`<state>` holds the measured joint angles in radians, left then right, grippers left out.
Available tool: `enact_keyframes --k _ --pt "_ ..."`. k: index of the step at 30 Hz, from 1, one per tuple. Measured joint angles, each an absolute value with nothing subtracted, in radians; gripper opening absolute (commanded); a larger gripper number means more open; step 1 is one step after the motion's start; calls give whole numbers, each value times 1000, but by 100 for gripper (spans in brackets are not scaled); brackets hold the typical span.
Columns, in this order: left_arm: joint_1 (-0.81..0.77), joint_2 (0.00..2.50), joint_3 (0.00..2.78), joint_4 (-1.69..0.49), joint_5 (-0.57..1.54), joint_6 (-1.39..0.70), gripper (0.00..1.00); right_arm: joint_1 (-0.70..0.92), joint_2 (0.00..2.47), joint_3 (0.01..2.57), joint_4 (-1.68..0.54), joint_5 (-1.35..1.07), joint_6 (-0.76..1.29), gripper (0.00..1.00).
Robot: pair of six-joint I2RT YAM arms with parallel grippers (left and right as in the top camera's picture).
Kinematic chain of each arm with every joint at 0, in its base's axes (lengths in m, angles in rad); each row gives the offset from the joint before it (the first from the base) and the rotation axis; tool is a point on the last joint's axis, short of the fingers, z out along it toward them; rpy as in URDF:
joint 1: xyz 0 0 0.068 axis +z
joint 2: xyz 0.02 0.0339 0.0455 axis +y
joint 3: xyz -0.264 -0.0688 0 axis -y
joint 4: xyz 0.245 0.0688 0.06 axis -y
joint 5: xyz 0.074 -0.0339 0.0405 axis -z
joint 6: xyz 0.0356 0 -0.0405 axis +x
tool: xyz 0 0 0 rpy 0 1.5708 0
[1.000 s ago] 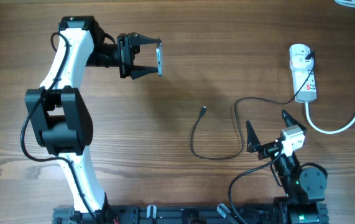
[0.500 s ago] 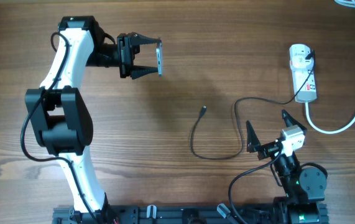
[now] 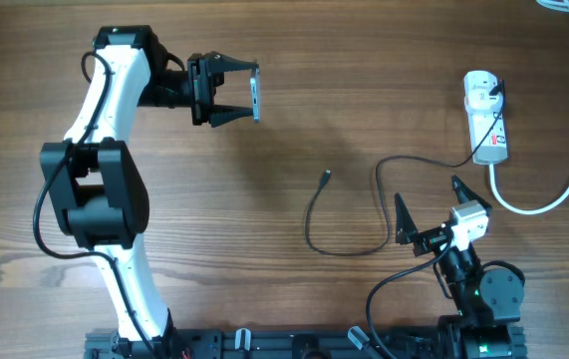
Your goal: Plug charger to phone and switch on socket
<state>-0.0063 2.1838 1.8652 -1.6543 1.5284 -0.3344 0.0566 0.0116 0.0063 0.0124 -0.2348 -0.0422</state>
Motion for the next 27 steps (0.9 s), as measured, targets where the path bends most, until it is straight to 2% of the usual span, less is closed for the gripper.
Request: enact_keyframes --k 21,24,26,27 --pt "-6 2184 1865 -1658 1528 -334 63 57 12 6 13 -239 -33 100" --pt "-6 2184 1865 -1658 1528 -334 63 57 12 6 19 -295 105 100" --pt "-6 2184 1865 -1658 1528 -334 63 57 12 6 26 -372 327 100" --pt "-6 2184 1865 -1658 1528 -334 63 57 12 6 27 -418 508 100"
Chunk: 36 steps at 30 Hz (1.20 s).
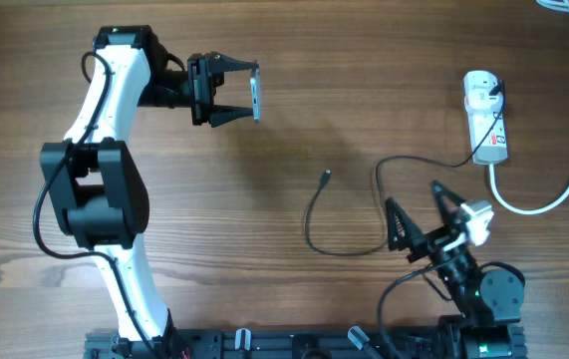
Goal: Plug charger to phone and switch on socket
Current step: 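Raise the right gripper and swing it toward the held phone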
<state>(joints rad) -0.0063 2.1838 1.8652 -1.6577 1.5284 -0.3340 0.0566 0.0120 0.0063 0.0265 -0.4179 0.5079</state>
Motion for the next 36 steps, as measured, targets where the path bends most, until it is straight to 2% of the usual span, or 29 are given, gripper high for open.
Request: enact_keyframes --k 4,8,10,11,14,15,18,21,28,30,36 --pt "-6 2184 1865 -1658 1528 -334 62 57 12 6 27 -529 1060 100" --pt "-6 2184 1865 -1661 1528 -334 63 57 12 6 48 -585 1502 100" --pt "-6 2184 1865 -1661 1528 -334 63 57 12 6 132 -604 1636 100" --pt "-6 2184 1865 -1662 1528 -334 63 57 15 7 246 -609 1680 100" --pt "-6 2184 1865 -1663 1529 -334 63 57 13 10 480 -609 1712 100" --pt "-6 2184 1865 -1664 1528 -334 63 57 12 17 497 -607 1712 100" --pt "-6 2184 1865 -1664 1528 -334 63 57 17 69 461 -598 1650 100" --pt "-6 2184 1865 -1665 1528 -334 63 57 63 252 266 -594 1481 100" --pt "-6 2184 1865 -1663 1529 -334 63 57 449 969 -654 -480 793 100" --pt "-6 2184 1865 -1664 1529 -334 63 57 585 1133 -825 -413 636 100" --pt "-6 2184 1865 -1664 1529 -334 63 57 827 1274 -950 -331 506 100"
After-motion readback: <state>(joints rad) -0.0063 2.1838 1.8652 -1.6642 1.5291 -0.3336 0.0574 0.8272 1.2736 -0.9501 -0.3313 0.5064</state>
